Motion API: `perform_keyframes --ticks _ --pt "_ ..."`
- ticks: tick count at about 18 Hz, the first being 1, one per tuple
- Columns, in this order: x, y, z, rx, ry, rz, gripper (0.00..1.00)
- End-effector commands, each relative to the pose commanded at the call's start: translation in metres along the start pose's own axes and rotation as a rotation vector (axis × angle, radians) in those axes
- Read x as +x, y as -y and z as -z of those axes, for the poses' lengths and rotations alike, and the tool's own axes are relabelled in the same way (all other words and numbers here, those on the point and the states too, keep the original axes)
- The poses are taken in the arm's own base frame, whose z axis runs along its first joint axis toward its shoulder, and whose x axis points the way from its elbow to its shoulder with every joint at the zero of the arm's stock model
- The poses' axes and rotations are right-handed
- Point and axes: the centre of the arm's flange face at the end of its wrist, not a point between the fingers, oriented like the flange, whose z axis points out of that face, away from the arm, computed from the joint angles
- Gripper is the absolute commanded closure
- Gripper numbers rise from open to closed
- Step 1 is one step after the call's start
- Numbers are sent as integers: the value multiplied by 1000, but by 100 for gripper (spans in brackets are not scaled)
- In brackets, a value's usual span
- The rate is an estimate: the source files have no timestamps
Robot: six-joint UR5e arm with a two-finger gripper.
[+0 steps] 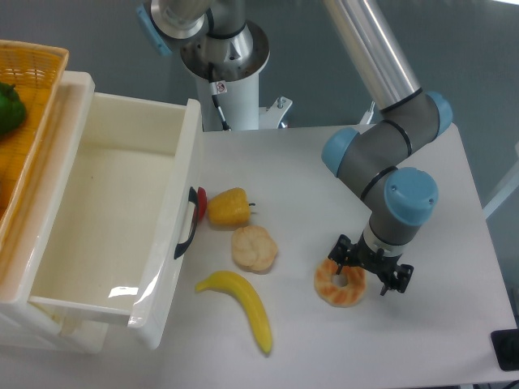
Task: Pick up the donuts
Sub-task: 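Lower the gripper onto the donut and close the fingers on it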
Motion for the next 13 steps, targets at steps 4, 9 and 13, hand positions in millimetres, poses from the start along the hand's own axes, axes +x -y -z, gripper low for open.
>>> perform_keyframes --ticks 4,9,13 --pt "0 0 -7 -4 -8 -17 15" --pt "1 -1 -10 -6 -14 -25 39" --pt "4 0 -12 -10 -18 -60 63"
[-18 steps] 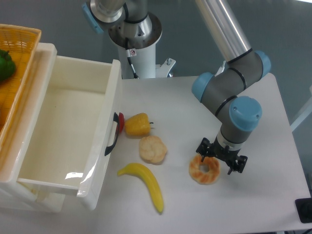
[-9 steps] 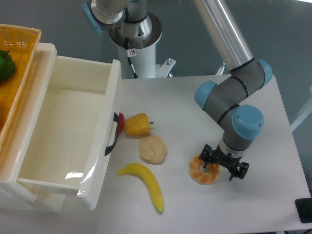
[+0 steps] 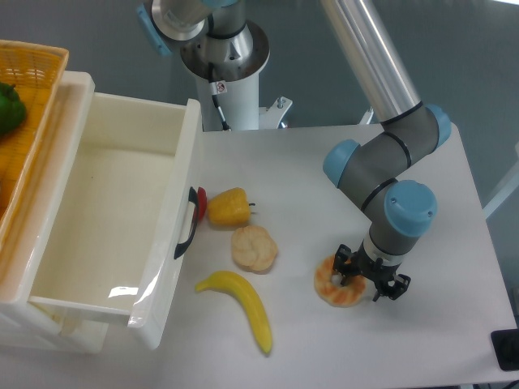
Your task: Pick up the donuts
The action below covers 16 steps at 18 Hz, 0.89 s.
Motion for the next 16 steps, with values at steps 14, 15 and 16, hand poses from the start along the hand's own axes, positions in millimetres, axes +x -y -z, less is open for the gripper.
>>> perform_keyframes --ticks 14,15,16 --pt "-10 7 36 18 60 -51 100" --pt "-14 6 44 16 74 -73 100" --pt "-20 4 52 0 95 -110 100"
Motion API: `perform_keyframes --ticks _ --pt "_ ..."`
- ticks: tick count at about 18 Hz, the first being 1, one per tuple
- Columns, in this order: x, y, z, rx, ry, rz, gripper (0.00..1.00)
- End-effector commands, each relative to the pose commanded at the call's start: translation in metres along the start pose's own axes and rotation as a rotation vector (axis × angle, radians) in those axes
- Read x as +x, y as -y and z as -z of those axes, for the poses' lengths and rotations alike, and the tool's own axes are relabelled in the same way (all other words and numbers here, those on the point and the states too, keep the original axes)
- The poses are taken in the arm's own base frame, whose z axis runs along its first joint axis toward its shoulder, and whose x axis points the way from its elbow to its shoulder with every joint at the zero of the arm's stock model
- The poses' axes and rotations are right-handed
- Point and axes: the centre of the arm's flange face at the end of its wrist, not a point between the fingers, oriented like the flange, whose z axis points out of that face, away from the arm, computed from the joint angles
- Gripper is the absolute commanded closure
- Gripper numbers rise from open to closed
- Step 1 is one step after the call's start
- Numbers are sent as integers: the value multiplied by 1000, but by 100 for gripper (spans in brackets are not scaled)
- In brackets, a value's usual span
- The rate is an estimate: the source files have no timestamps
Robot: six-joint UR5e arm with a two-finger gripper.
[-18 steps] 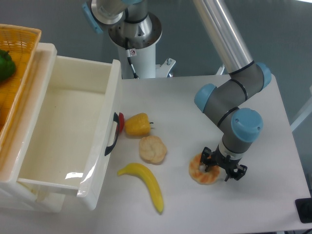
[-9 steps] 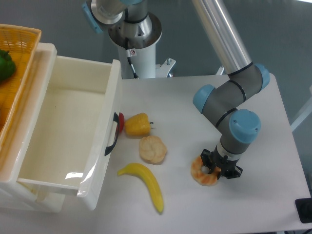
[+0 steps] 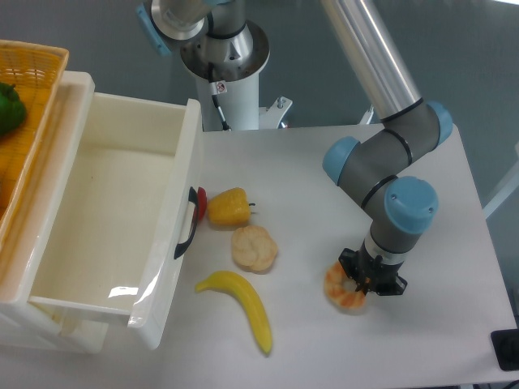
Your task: Pick up the donuts
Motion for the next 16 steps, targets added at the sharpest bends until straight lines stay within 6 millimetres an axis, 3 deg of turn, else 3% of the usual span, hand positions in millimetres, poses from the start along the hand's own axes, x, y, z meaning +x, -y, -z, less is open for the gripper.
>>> perform_keyframes --ticks 7,11,16 --pt "-25 0 56 -101 30 -102 100" --pt "-28 0 69 -114 -7 -118 100" --pt "-38 -20 89 -105 -87 -163 100"
